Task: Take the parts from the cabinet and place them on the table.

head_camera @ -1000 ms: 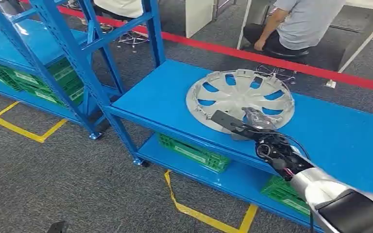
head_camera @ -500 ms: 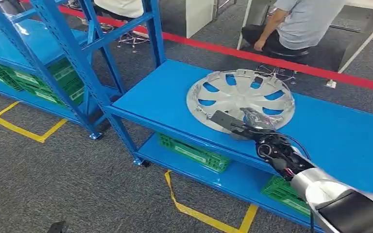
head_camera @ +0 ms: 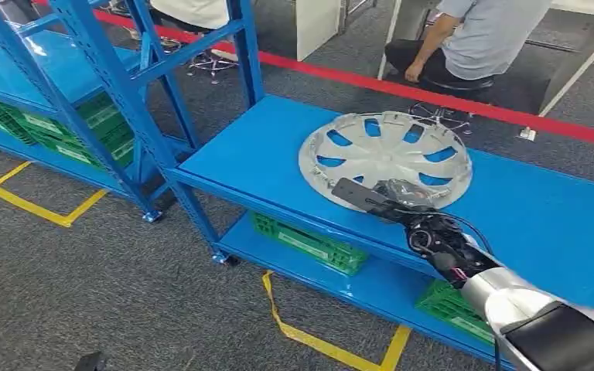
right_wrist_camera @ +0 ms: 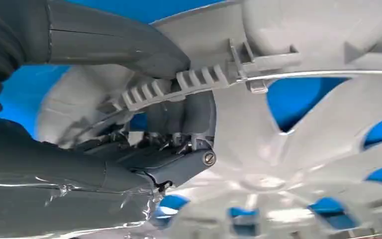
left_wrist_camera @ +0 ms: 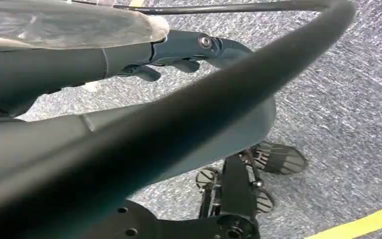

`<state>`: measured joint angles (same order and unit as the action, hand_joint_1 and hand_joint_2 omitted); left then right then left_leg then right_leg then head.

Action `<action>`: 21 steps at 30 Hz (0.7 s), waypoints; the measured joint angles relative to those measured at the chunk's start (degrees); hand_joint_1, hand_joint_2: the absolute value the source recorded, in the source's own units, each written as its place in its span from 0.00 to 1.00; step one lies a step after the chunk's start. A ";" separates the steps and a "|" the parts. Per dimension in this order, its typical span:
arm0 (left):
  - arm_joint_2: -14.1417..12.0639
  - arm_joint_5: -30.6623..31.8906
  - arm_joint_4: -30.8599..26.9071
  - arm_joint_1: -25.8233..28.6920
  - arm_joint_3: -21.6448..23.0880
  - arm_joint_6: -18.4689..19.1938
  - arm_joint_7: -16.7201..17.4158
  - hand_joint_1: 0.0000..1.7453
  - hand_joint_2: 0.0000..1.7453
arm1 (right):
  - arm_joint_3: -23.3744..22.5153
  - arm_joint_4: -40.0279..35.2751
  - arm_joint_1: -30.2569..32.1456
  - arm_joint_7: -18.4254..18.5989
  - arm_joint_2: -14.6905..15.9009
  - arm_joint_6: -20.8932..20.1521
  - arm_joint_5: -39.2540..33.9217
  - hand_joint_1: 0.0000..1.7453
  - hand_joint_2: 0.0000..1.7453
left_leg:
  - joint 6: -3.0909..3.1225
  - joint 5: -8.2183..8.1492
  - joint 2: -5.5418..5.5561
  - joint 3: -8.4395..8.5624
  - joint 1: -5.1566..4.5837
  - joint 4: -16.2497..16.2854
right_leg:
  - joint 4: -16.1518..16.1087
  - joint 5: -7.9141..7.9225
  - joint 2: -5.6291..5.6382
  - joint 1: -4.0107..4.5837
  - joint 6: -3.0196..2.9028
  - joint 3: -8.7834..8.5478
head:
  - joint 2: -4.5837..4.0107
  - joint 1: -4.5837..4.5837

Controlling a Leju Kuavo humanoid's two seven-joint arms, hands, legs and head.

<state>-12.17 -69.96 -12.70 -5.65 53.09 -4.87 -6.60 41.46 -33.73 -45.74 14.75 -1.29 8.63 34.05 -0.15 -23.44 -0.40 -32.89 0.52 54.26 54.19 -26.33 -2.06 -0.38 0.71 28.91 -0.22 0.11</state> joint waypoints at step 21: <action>-0.02 -1.01 0.00 0.01 0.00 0.44 -1.25 0.00 1.00 | 0.00 0.20 -0.01 -0.04 0.00 -0.07 -0.37 1.00 1.00 | 0.00 0.00 0.01 0.00 0.00 0.00 | 0.00 0.00 0.00 0.00 0.00 0.00 | 0.00 -0.04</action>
<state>-12.20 -70.97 -12.70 -5.64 53.09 -4.44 -7.85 41.46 -33.53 -45.75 14.71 -1.29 8.57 33.68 -0.15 -23.44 -0.39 -32.89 0.52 54.26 54.19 -26.33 -2.06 -0.38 0.71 28.90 -0.22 0.07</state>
